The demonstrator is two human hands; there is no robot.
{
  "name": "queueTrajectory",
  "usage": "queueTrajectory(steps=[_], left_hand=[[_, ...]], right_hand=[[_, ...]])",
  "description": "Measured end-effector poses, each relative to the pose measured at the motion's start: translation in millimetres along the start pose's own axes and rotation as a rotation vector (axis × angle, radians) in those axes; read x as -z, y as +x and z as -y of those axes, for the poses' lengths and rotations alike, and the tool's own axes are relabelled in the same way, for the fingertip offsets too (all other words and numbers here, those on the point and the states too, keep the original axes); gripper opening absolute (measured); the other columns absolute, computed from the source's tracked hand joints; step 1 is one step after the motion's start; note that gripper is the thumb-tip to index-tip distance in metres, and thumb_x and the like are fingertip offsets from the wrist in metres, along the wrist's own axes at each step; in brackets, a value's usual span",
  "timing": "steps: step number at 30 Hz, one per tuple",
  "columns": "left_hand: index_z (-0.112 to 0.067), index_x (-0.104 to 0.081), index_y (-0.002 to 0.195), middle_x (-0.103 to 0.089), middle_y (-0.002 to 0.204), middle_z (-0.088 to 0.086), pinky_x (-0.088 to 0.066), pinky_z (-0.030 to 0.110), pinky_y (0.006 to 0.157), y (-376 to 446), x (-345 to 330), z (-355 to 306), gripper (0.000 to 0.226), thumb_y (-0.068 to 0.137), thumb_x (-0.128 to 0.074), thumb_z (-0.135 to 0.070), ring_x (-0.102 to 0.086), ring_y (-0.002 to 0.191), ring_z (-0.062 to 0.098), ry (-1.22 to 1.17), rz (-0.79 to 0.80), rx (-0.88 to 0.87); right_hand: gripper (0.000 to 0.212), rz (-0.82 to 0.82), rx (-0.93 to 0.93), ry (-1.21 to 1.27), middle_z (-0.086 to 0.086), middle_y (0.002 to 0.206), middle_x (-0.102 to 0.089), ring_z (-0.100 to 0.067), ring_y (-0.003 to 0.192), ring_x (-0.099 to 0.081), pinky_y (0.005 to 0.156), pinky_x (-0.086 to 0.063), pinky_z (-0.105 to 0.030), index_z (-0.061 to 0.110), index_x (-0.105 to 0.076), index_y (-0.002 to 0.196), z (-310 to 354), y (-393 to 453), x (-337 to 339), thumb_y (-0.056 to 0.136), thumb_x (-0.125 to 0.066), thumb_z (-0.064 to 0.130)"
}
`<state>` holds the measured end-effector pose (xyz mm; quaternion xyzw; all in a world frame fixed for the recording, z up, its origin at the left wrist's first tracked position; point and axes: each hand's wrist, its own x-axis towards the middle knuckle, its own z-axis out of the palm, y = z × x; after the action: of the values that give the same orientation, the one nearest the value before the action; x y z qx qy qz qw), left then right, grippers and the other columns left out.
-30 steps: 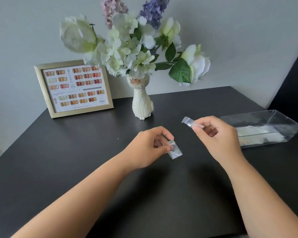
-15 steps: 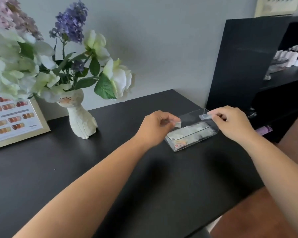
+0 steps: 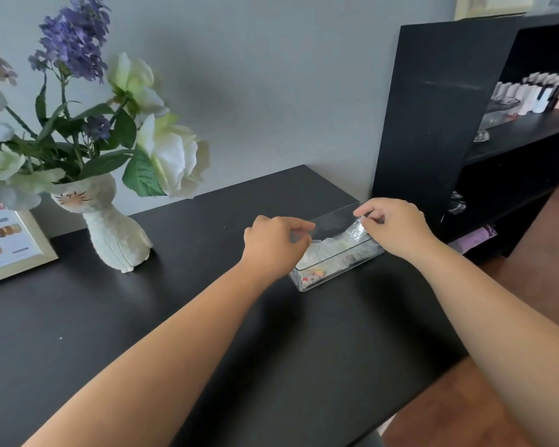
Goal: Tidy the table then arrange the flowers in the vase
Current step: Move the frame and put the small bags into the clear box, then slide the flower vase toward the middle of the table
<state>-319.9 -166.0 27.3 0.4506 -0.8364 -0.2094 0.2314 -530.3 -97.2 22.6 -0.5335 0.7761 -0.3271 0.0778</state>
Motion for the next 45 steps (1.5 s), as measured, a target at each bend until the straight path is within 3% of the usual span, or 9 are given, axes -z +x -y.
queueTrajectory(steps=[6,12,16,21,25,27,33,42,45], left_hand=[[-0.041,-0.07,0.107,-0.061,0.12,-0.013,-0.036,0.041,0.104,-7,5,11,0.023,0.088,-0.061,-0.031,-0.043,0.115,0.024,-0.097,-0.053,-0.052],[-0.038,-0.071,0.11,-0.058,0.121,-0.015,-0.027,0.026,0.097,-24,10,28,0.023,0.089,-0.062,-0.033,-0.04,0.114,0.02,-0.144,-0.056,-0.036],[-0.041,-0.071,0.106,-0.056,0.117,-0.02,-0.026,0.018,0.095,-43,18,49,0.021,0.089,-0.065,-0.033,-0.04,0.114,0.015,-0.191,-0.113,-0.047],[-0.04,-0.072,0.098,-0.056,0.108,-0.019,-0.035,0.005,0.085,-80,42,108,0.025,0.088,-0.068,-0.018,-0.052,0.112,0.005,-0.233,-0.245,-0.046],[-0.036,-0.072,0.094,-0.059,0.104,-0.016,-0.043,0.011,0.082,-109,71,170,0.028,0.086,-0.069,-0.01,-0.059,0.097,0.003,-0.163,-0.314,0.055],[-0.039,-0.07,0.091,-0.06,0.101,-0.016,-0.045,0.01,0.079,-118,85,195,0.029,0.085,-0.069,-0.011,-0.061,0.088,0.002,-0.175,-0.347,0.145],[-0.037,-0.066,0.093,-0.065,0.095,-0.007,-0.047,0.019,0.078,-126,119,243,0.024,0.086,-0.068,-0.014,-0.06,0.078,0.003,-0.114,-0.379,0.328],[-0.027,-0.066,0.111,-0.061,0.102,-0.011,-0.047,0.019,0.089,-110,122,258,0.026,0.087,-0.066,-0.018,-0.06,0.094,0.001,-0.11,-0.379,0.307],[-0.026,-0.063,0.122,-0.06,0.111,-0.01,-0.043,0.014,0.087,-99,124,265,0.034,0.088,-0.065,-0.022,-0.059,0.1,0.003,-0.124,-0.425,0.332]], right_hand=[[0.022,-0.087,-0.029,-0.091,0.011,0.095,-0.066,-0.022,0.107,-0.048,0.081,-0.026,-0.037,0.037,-0.07,0.1,0,-1,-10,0.094,-0.052,0.025],[0.02,-0.178,-0.001,-0.054,-0.003,0.121,-0.062,-0.027,0.113,-0.048,0.094,-0.043,-0.049,0.025,-0.072,0.101,3,-14,-9,0.092,-0.057,0.017],[0.019,-0.265,0.073,-0.034,0.0,0.116,-0.061,-0.025,0.111,-0.044,0.09,-0.04,-0.041,0.024,-0.073,0.097,13,-25,-15,0.09,-0.058,0.014],[0.02,-0.34,0.415,0.04,0.001,0.098,-0.065,-0.027,0.097,-0.051,0.078,-0.045,-0.043,0.019,-0.075,0.085,58,-46,-36,0.083,-0.063,0.004],[0.019,-0.165,0.842,0.091,-0.001,0.087,-0.066,-0.026,0.081,-0.056,0.072,-0.046,-0.038,0.014,-0.075,0.079,109,-70,-78,0.078,-0.062,0.001],[0.019,-0.028,0.908,0.128,0.0,0.085,-0.064,-0.022,0.077,-0.054,0.068,-0.045,-0.034,0.015,-0.075,0.08,128,-78,-104,0.079,-0.061,0.001],[0.022,0.37,0.539,0.268,0.009,0.1,-0.058,-0.008,0.089,-0.05,0.081,-0.046,-0.029,0.022,-0.071,0.098,160,-63,-182,0.089,-0.054,0.012],[0.026,0.29,0.294,0.298,0.014,0.1,-0.059,-0.006,0.095,-0.052,0.078,-0.041,-0.023,0.029,-0.067,0.106,199,-19,-239,0.089,-0.051,0.018],[0.026,0.25,0.14,0.466,0.017,0.096,-0.062,-0.001,0.087,-0.057,0.068,-0.041,-0.011,0.031,-0.067,0.105,212,-9,-247,0.088,-0.05,0.019]])
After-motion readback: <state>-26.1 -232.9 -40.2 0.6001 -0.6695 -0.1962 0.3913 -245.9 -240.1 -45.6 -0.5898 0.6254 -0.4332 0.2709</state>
